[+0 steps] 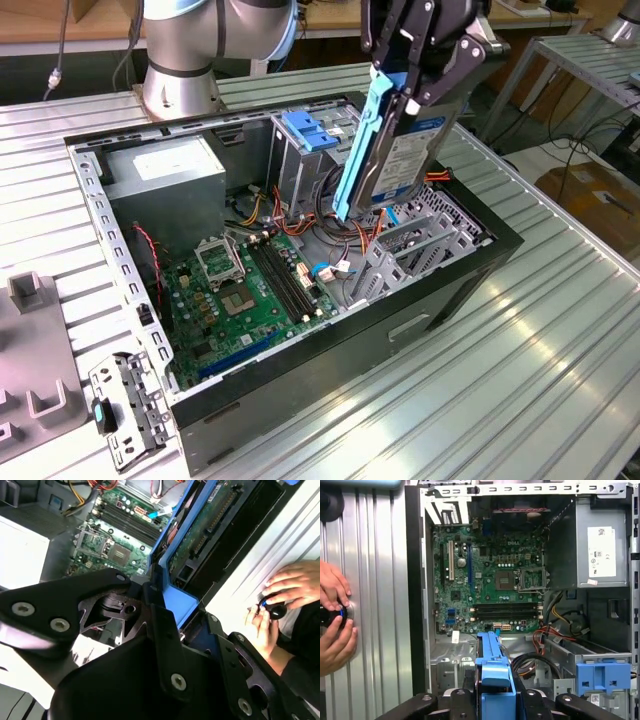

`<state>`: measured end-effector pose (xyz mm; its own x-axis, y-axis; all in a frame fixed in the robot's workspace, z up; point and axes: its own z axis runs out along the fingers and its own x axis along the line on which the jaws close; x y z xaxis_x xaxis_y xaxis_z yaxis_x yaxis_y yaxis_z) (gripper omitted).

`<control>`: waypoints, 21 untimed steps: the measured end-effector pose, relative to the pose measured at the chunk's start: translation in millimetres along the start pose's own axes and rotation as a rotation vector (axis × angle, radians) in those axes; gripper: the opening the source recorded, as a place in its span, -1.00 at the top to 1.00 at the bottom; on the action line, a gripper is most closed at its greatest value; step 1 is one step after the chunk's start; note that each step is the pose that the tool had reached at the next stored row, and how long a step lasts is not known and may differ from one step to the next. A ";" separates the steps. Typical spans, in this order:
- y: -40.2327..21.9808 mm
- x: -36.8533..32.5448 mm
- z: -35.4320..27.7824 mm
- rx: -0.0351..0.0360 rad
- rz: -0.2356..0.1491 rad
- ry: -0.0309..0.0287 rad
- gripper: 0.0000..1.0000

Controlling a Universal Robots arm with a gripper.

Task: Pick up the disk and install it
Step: 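Insert the disk into the insertion slot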

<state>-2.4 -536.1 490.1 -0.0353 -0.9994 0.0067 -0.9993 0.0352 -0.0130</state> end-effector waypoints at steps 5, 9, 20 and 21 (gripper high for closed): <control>-11.9 7.5 1.7 0.0000 0.000 0.0002 0.25; -24.9 9.6 3.1 0.0000 0.000 0.0004 0.25; -34.9 10.2 4.3 0.0001 0.000 0.0028 0.25; -35.0 10.3 4.4 0.0001 0.000 0.0027 0.25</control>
<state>32.3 -547.7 486.3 -0.0354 -0.9993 0.0094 -0.9993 0.0353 -0.0130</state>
